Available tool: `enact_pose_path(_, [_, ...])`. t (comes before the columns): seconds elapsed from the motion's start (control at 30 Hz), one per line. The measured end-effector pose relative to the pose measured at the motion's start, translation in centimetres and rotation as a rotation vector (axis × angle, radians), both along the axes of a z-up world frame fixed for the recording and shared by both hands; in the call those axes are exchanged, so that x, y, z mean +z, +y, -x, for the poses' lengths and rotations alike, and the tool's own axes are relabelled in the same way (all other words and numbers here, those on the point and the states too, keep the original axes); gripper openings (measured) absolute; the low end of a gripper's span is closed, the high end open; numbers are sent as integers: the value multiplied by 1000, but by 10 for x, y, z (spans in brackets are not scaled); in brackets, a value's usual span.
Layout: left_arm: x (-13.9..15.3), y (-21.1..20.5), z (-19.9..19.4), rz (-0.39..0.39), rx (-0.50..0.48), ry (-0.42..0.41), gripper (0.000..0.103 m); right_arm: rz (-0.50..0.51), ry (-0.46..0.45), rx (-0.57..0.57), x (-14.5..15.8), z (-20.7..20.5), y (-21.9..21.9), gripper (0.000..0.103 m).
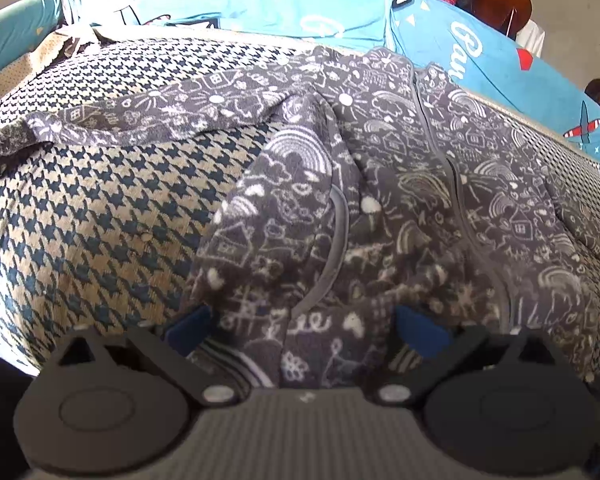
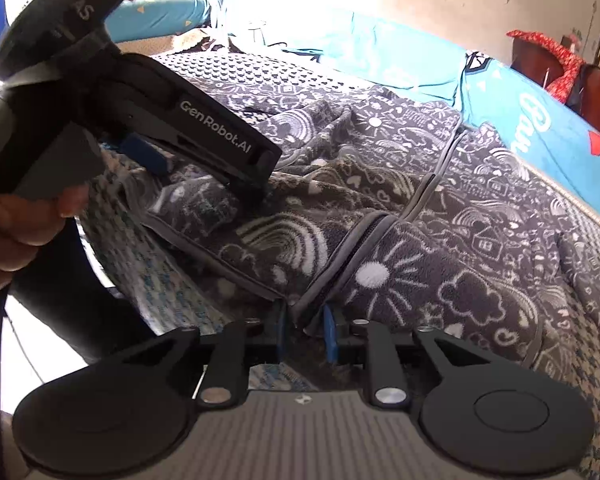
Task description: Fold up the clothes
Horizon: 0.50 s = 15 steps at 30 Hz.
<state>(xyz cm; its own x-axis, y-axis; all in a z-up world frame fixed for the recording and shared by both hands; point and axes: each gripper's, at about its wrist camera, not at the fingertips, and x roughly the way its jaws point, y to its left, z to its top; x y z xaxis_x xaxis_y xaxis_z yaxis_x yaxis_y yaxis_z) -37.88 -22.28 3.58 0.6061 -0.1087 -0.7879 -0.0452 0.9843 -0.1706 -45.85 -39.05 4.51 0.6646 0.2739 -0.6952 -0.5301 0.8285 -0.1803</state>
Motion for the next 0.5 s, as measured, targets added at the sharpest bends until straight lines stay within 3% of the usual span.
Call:
enact_pose_path(0.23, [-6, -5, -5, -23, 1, 18, 103, -11, 74, 20, -3, 6, -7, 18])
enact_pose_path(0.37, [-11, -7, -7, -62, 15, 31, 103, -38, 136, -13, -17, -3, -12, 17])
enact_pose_path(0.5, [-15, -6, -7, -132, 56, 38, 103, -37, 135, -11, -17, -3, -12, 17])
